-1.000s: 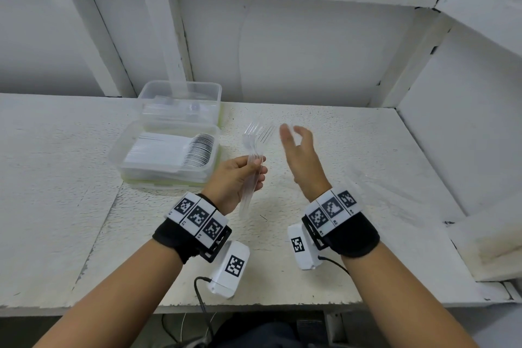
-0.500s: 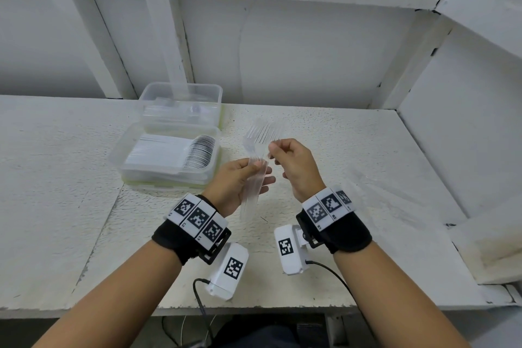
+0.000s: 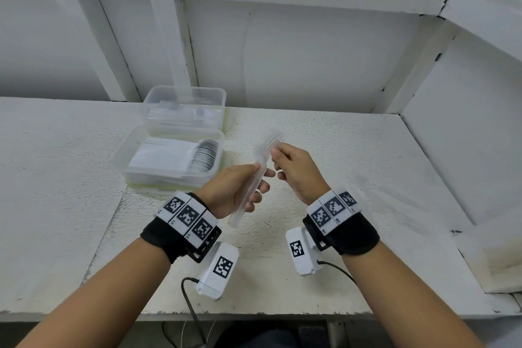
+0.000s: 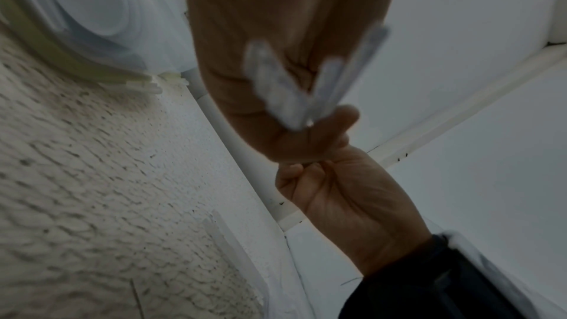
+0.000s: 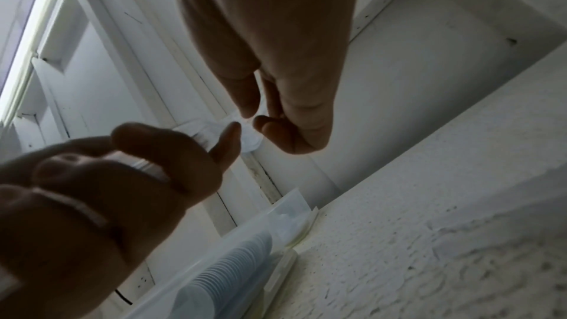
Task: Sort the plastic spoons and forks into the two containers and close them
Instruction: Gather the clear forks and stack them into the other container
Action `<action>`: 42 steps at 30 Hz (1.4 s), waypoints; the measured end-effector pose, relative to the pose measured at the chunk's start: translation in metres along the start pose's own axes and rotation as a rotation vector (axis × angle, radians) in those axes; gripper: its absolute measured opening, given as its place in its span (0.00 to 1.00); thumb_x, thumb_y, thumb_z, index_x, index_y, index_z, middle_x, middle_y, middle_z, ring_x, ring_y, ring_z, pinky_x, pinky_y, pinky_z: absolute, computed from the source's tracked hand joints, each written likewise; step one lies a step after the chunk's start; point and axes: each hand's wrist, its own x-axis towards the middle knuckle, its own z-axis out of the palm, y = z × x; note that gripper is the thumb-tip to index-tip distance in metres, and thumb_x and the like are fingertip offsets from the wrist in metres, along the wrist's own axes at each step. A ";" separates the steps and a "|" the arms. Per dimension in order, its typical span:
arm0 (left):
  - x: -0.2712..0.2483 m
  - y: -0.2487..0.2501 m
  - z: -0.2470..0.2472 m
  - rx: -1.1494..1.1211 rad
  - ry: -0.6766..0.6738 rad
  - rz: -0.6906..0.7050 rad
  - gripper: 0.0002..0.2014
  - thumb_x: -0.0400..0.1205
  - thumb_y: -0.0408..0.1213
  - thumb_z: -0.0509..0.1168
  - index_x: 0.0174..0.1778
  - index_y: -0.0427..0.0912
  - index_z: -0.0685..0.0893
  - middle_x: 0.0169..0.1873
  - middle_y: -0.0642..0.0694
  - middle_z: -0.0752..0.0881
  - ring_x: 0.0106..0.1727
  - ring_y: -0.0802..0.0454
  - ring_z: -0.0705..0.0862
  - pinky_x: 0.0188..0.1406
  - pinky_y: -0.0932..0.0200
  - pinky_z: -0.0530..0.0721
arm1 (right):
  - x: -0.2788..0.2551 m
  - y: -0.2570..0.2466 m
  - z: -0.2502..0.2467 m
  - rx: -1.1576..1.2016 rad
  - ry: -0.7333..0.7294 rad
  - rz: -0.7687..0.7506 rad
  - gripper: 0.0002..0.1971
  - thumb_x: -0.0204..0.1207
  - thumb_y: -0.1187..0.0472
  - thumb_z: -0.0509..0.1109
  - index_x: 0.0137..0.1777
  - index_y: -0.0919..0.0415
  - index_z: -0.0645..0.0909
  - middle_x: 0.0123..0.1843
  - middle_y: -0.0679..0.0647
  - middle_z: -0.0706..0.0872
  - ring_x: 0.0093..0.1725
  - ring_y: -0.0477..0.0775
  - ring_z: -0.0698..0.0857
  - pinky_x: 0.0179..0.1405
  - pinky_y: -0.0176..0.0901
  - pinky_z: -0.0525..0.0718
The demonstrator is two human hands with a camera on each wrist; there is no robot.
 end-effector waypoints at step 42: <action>0.030 0.168 -0.229 1.003 0.840 0.197 0.17 0.85 0.46 0.57 0.56 0.35 0.81 0.52 0.40 0.84 0.55 0.40 0.82 0.59 0.50 0.78 | 0.205 -0.071 0.056 -0.897 -0.334 -0.462 0.17 0.85 0.63 0.56 0.71 0.62 0.72 0.67 0.61 0.78 0.65 0.61 0.78 0.65 0.49 0.73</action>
